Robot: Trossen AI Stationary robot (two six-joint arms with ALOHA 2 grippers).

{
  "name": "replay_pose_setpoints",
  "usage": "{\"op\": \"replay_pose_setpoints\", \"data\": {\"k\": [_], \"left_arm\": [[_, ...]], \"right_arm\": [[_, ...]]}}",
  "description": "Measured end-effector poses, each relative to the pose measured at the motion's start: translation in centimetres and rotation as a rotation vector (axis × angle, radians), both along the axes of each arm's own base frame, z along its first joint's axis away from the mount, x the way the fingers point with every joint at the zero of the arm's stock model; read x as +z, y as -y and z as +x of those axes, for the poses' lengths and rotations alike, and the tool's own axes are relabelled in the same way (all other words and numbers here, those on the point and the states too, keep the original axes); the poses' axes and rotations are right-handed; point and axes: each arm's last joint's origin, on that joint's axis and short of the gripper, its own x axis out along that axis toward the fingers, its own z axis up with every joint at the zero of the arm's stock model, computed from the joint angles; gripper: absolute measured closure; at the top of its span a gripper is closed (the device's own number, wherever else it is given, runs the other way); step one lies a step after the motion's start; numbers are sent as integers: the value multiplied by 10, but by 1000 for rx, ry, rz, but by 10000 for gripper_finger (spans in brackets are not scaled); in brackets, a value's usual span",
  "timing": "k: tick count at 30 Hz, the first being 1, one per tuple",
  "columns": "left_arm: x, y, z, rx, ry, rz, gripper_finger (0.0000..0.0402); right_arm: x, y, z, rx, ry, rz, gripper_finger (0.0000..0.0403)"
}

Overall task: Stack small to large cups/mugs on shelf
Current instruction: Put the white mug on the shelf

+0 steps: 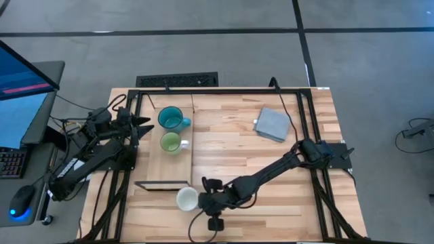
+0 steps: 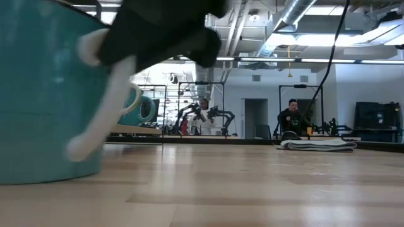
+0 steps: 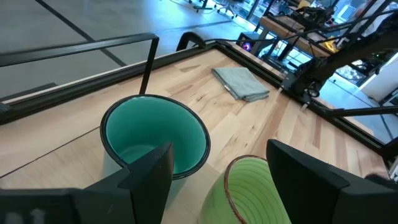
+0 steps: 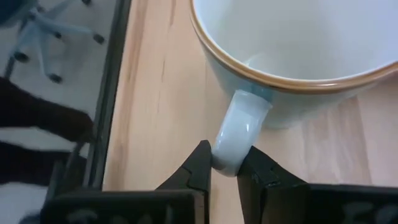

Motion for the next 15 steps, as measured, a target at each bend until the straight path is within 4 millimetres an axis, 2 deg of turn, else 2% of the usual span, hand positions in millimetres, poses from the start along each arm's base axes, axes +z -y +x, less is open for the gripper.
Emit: {"op": "replay_pose_setpoints", "data": {"k": [8, 15], "left_arm": [[0, 0, 0, -2, 0, 2, 154], [0, 0, 0, -2, 0, 2, 154]], "right_arm": [[9, 7, -13, -32, -103, -33, 343], [10, -3, -20, -32, -130, -9, 343]]}}
